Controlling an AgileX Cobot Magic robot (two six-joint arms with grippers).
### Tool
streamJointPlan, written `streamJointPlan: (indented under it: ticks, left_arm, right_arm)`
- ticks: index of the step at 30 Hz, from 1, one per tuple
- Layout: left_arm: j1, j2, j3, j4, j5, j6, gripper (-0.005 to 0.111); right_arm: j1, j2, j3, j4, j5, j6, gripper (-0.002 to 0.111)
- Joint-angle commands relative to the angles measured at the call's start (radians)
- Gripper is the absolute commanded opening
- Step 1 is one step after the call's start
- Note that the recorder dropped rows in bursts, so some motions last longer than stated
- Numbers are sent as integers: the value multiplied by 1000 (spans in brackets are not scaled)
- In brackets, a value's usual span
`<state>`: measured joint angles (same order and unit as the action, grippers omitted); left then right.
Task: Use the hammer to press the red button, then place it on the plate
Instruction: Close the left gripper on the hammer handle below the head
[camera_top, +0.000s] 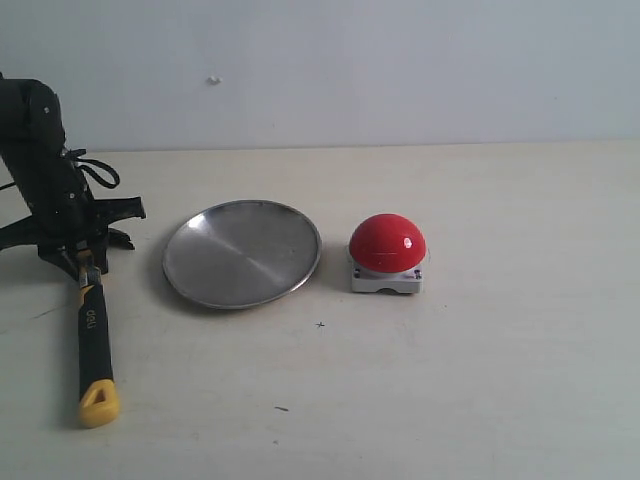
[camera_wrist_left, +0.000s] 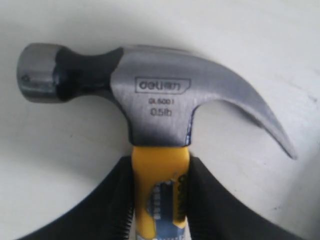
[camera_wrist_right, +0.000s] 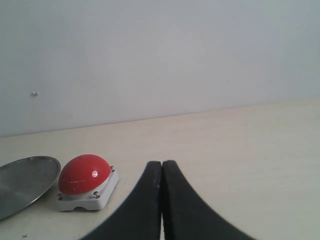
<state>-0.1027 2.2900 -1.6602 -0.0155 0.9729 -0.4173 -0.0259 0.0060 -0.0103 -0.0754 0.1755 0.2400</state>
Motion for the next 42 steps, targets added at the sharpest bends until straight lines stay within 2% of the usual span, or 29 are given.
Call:
streamJointPlan:
  ticks: [1, 8, 10, 13, 17, 19, 21, 29, 42]
  left_arm:
    - [3, 36, 5, 5, -36, 22, 0]
    - [3, 36, 5, 5, -32, 21, 0]
    - [3, 36, 5, 5, -28, 21, 3]
    - [3, 36, 5, 5, -26, 21, 18]
    - [3, 36, 5, 5, -26, 24, 46]
    - [3, 36, 5, 5, -28, 24, 55]
    - [3, 36, 5, 5, -34, 24, 58]
    - [3, 36, 5, 5, -34, 24, 56]
    - [3, 36, 5, 5, -26, 67, 0]
  right_arm:
    - [-5, -6, 4, -1, 0, -4, 0]
    - [-5, -6, 4, -1, 0, -4, 0]
    - [-5, -6, 4, -1, 0, -4, 0]
    - [-5, -6, 4, -1, 0, -4, 0]
    - [-5, -6, 4, -1, 0, -4, 0]
    - [-5, -6, 4, -1, 0, -4, 0]
    - [-5, -6, 4, -1, 0, -4, 0]
    - [-5, -6, 4, -1, 0, -4, 0]
    - [-5, -6, 4, -1, 0, -4, 0]
